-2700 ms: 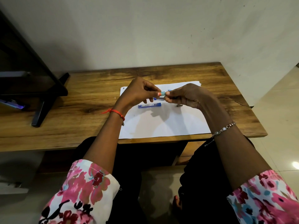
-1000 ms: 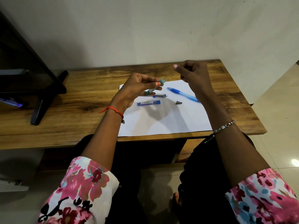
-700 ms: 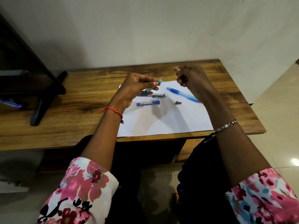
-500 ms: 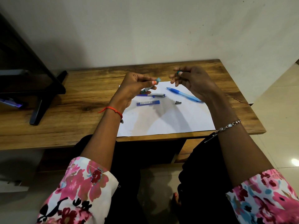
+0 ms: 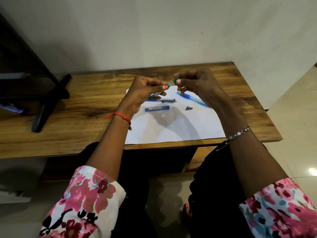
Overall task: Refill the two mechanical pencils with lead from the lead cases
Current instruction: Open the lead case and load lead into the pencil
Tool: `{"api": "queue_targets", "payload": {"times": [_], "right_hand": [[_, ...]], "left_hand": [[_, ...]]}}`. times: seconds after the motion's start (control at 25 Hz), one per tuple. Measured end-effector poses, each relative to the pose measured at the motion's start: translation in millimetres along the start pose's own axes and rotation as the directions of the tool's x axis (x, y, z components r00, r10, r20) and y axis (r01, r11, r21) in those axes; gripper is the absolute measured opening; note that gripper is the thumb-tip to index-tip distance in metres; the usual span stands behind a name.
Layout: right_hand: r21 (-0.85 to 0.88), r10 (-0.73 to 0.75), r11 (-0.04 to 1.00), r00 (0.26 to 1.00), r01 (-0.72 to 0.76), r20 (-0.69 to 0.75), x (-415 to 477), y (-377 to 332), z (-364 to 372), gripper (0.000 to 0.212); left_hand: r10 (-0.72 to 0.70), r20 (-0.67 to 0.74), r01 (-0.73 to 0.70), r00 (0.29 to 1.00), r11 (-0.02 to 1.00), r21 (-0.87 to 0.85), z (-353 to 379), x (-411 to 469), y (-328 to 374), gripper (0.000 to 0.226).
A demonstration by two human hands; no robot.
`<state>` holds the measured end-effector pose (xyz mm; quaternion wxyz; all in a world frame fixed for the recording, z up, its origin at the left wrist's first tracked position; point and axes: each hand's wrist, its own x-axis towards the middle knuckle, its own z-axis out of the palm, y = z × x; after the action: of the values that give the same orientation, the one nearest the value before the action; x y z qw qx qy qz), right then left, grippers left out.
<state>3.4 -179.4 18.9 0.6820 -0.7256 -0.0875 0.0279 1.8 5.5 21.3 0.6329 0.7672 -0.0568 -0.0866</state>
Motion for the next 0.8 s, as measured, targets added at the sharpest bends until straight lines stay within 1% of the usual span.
{"api": "queue_targets", "payload": {"times": [0.12,0.36,0.56,0.8], "right_hand": [[-0.045,-0.011,0.999,1.0,0.011,0.005,-1.2,-1.8,2.6,0.02],[-0.167,-0.041,0.985,0.999,0.044,0.021,-3.3,-3.2,3.2,0.025],[-0.186,-0.046,0.981,0.999,0.049,0.021,-2.4,-1.7,2.0,0.023],[-0.22,-0.031,0.975,0.998,0.044,0.058,-0.9,0.0,-2.1,0.022]], "left_hand": [[-0.012,0.001,0.012,1.0,1.0,0.006,-1.1,-0.3,0.6,0.024],[-0.041,0.015,0.041,0.999,0.999,0.035,-2.3,-0.6,0.3,0.024],[-0.033,0.018,0.033,0.999,0.999,0.019,-0.4,-1.6,-0.2,0.023],[-0.044,0.011,0.044,0.999,0.998,0.039,1.4,-2.1,-1.2,0.022]]}}
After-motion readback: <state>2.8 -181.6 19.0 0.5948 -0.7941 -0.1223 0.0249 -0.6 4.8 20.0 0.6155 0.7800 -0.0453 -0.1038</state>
